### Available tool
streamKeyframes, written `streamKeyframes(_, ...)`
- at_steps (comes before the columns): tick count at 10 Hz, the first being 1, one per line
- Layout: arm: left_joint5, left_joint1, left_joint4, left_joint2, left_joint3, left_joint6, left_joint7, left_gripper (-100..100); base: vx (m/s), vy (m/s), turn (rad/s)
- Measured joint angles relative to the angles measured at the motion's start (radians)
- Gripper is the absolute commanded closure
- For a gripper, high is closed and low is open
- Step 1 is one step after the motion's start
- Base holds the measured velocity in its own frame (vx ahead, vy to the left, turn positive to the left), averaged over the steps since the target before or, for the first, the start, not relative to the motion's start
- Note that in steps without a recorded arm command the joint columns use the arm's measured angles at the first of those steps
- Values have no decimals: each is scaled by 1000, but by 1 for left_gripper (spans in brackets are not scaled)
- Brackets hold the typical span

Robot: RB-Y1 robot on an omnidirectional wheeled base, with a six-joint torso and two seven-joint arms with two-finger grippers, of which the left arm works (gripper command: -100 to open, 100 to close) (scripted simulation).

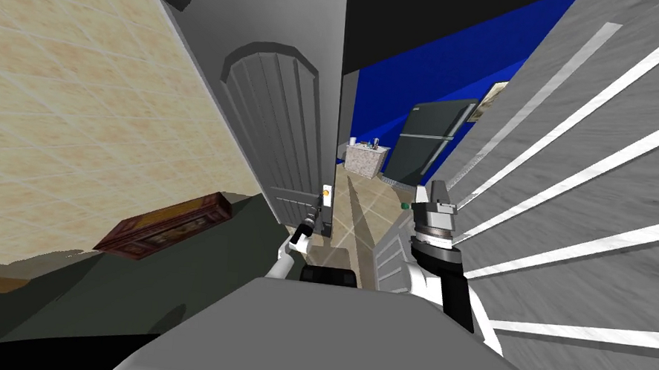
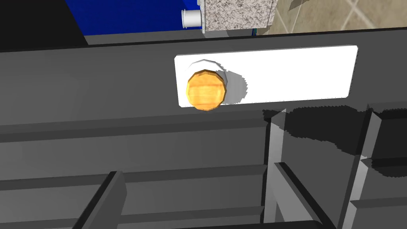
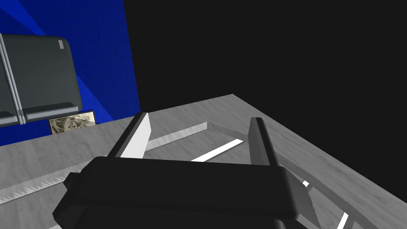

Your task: Push the door open

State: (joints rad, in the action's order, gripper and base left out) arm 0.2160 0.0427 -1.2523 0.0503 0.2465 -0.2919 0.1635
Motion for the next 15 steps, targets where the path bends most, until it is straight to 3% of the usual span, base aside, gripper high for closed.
streamKeyframes(4, -7, 8, 18, 4, -10, -14, 15, -100, 229, -28, -19)
streamKeyframes(8, -14, 14, 32, -39, -21, -26, 32, -100, 186, -37, -15)
streamKeyframes(9, -14, 14, 32, -41, -21, -27, 33, 100, -8, 4, 7)
streamKeyframes(15, -14, 12, 34, -39, -20, -24, 33, 100, -8, 4, -3)
